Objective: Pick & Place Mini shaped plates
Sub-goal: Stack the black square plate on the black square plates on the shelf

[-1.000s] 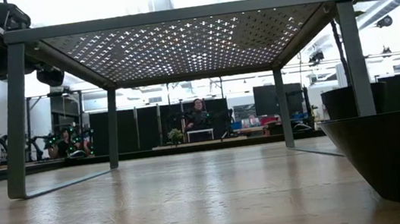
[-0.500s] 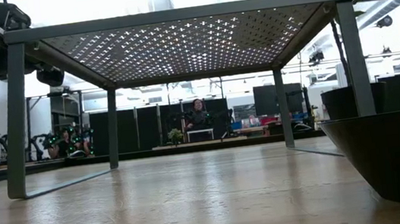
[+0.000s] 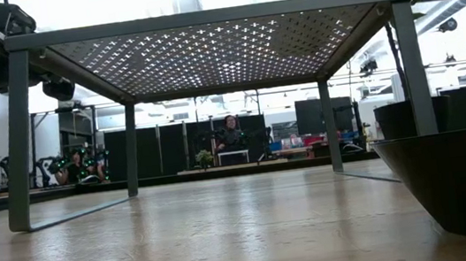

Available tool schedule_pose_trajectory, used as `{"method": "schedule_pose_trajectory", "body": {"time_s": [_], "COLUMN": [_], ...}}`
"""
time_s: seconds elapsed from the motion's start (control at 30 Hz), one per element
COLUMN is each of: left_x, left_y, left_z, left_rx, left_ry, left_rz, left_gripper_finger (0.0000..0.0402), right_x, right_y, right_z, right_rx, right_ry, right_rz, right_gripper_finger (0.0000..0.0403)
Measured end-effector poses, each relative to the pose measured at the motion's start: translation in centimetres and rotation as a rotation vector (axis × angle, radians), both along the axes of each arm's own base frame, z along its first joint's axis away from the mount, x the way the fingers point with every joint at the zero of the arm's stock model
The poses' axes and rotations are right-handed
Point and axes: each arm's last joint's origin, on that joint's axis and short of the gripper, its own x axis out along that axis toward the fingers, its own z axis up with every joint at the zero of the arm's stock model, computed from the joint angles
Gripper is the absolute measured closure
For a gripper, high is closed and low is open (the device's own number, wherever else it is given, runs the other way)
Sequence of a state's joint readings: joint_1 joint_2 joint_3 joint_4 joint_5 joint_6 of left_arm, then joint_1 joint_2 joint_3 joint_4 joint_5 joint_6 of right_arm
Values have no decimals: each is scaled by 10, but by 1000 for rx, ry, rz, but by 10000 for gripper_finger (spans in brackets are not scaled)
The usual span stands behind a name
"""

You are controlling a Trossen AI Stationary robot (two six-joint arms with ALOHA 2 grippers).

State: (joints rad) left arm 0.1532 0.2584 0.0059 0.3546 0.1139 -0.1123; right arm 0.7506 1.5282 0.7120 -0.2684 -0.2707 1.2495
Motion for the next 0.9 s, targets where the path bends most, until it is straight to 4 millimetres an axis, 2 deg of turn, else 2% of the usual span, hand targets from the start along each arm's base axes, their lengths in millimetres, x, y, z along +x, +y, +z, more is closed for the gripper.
{"method": "schedule_pose_trajectory", "body": {"time_s": [0.9], "left_x": [0], "left_y": [0], "left_z": [0], "left_rx": [0], "left_ry": [0], "left_rz": [0], "left_gripper_finger": [401], "right_x": [1], "right_y": [-2], "right_z": [-4], "right_rx": [-61], "right_ry": [-14], "right_rz": [-32], "right_gripper_finger": [338]}}
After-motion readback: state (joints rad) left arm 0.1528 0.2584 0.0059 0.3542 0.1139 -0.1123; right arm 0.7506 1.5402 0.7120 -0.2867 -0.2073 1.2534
